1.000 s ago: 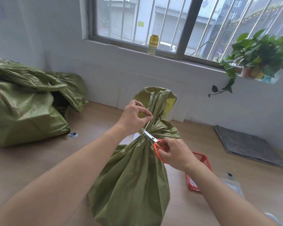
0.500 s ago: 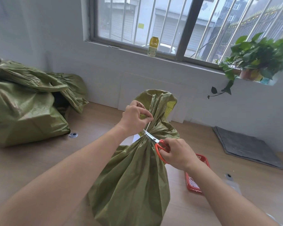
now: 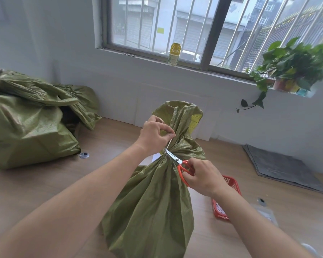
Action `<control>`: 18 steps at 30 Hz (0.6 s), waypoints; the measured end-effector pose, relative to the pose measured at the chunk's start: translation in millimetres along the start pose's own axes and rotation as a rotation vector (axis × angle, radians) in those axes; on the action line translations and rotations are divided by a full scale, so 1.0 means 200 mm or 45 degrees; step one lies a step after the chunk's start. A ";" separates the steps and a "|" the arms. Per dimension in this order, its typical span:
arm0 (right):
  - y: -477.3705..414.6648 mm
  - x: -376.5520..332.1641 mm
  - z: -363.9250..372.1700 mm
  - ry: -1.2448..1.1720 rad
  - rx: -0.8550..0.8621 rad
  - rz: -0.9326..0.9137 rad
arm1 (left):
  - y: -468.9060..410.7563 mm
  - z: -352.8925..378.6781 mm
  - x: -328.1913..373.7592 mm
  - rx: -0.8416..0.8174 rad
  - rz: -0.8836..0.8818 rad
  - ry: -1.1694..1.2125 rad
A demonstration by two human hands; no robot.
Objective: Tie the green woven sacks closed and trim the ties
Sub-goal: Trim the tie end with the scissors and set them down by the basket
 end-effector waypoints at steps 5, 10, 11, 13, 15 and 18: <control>0.00 0.00 0.02 -0.012 -0.005 0.009 | 0.01 0.01 0.00 -0.010 -0.004 -0.001; -0.01 -0.01 0.02 -0.029 -0.012 0.004 | 0.01 0.01 0.00 -0.017 0.001 -0.015; -0.01 -0.01 0.02 -0.033 -0.015 0.002 | 0.01 0.01 0.00 -0.017 0.003 -0.018; -0.01 -0.02 0.03 -0.045 -0.024 -0.003 | 0.01 0.01 0.00 -0.018 0.003 -0.020; -0.01 -0.02 0.02 -0.067 -0.035 -0.007 | 0.01 0.01 0.00 -0.017 0.000 -0.018; -0.01 -0.02 0.02 -0.077 -0.044 -0.012 | 0.00 0.01 -0.01 -0.002 0.001 -0.020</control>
Point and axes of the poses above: each hand's wrist, its own y-axis away from the middle knuckle, its own z-axis out of the palm, x = y × z, the point moved 2 cm from there along -y, towards the middle knuckle, and after that the axes turned 13 degrees about y, right-handed, at the moved point
